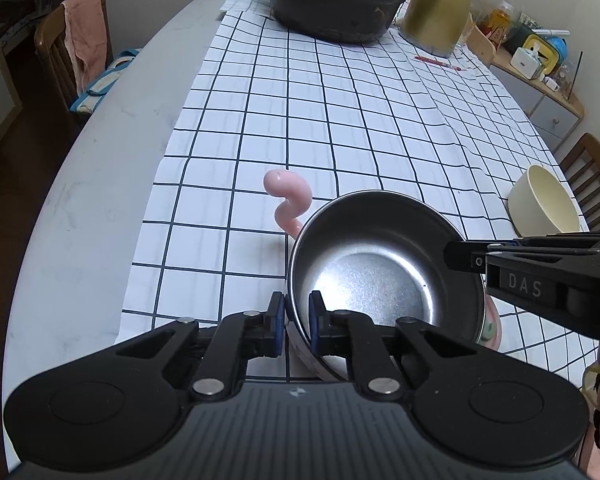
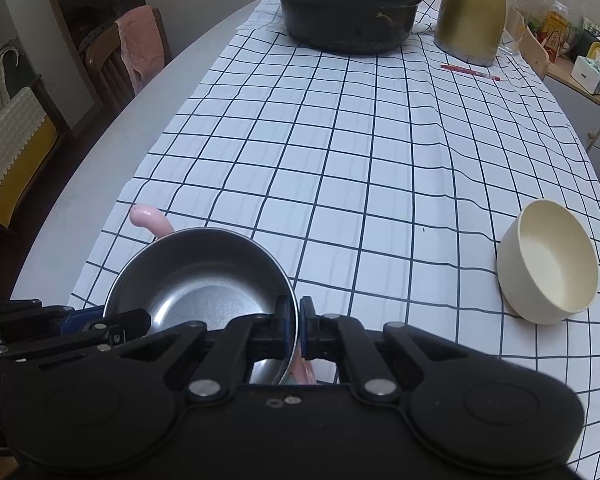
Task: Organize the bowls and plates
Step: 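Close both grippers on the rim of the pink pot, then lift the pink pot with both grippers and carry it over the steel bowl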
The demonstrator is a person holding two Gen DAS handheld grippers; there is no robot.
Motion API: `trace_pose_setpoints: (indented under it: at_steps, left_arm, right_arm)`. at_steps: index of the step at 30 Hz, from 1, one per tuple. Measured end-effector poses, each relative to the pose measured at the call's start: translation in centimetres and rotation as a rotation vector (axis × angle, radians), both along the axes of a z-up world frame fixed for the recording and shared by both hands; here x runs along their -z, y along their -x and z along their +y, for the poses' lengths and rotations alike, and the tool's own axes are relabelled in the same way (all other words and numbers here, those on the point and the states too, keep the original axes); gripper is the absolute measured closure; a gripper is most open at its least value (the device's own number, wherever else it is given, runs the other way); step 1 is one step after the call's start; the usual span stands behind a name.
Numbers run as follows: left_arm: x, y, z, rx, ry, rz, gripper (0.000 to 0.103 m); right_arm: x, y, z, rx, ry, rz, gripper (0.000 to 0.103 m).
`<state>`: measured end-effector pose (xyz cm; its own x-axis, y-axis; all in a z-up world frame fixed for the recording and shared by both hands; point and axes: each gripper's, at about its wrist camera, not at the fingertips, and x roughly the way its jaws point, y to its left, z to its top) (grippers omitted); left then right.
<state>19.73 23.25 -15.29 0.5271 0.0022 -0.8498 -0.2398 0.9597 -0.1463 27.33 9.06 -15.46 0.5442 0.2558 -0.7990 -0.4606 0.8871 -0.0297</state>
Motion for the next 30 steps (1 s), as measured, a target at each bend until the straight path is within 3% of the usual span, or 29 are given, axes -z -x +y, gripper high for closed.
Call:
trace_pose_setpoints:
  at_steps: [9, 17, 30]
  left_arm:
    - [-1.1, 0.5, -0.5, 0.009, -0.001, -0.023, 0.092]
    - [-4.2, 2.0, -1.5, 0.005, -0.022, -0.071, 0.092]
    - [-8.1, 7.0, -7.0, 0.016, -0.033, -0.088, 0.092]
  right_arm:
    - [-1.0, 0.9, -0.7, 0.014, -0.002, -0.015, 0.097]
    - [-3.2, 2.5, -2.1, 0.025, -0.059, -0.026, 0.097]
    - [-6.6, 8.4, -7.2, 0.048, -0.092, -0.016, 0.097]
